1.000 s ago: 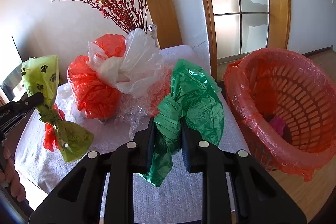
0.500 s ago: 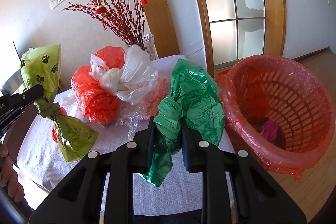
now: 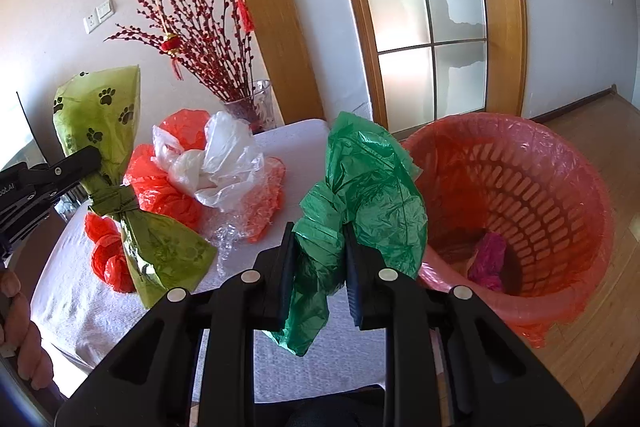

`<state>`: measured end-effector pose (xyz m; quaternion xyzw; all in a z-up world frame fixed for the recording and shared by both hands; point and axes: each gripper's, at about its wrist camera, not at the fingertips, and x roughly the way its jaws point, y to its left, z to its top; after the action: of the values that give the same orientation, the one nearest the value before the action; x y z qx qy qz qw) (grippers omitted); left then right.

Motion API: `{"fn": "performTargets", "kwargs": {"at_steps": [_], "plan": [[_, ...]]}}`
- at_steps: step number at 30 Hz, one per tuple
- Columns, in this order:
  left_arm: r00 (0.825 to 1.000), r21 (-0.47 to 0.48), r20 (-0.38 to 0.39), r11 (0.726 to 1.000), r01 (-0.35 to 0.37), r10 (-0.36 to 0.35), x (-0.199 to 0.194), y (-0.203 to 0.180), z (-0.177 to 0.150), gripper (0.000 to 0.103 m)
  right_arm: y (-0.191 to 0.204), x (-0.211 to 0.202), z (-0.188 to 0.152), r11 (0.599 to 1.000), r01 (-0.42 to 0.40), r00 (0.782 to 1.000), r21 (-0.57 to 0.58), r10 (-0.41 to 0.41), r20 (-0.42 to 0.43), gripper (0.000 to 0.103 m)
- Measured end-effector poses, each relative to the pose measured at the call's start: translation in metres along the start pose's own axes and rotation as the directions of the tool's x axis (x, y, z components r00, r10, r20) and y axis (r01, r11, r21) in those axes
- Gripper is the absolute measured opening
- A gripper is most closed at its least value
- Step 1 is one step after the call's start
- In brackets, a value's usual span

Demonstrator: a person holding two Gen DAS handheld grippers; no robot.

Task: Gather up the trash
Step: 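Carry both bags over the red basket and open both grippers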

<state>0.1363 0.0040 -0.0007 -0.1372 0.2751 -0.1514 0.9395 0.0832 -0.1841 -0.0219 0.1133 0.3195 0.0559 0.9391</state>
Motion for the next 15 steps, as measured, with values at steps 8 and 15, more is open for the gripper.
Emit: {"fn": "performTargets", "kwargs": {"at_steps": [8,15], "plan": [[0.995,0.037,-0.039,0.994,0.098,-0.097,0.036,-0.04,0.001,0.005,-0.028,-0.017,0.012,0.997,0.077,0.995,0.025,-0.078,0.057,0.023],[0.978,0.065,-0.086,0.979,0.194,-0.188,0.074,-0.084,-0.003,0.005,-0.063,-0.043,0.028,0.988,0.135,0.981,0.081,-0.144,0.126,0.023]]}}
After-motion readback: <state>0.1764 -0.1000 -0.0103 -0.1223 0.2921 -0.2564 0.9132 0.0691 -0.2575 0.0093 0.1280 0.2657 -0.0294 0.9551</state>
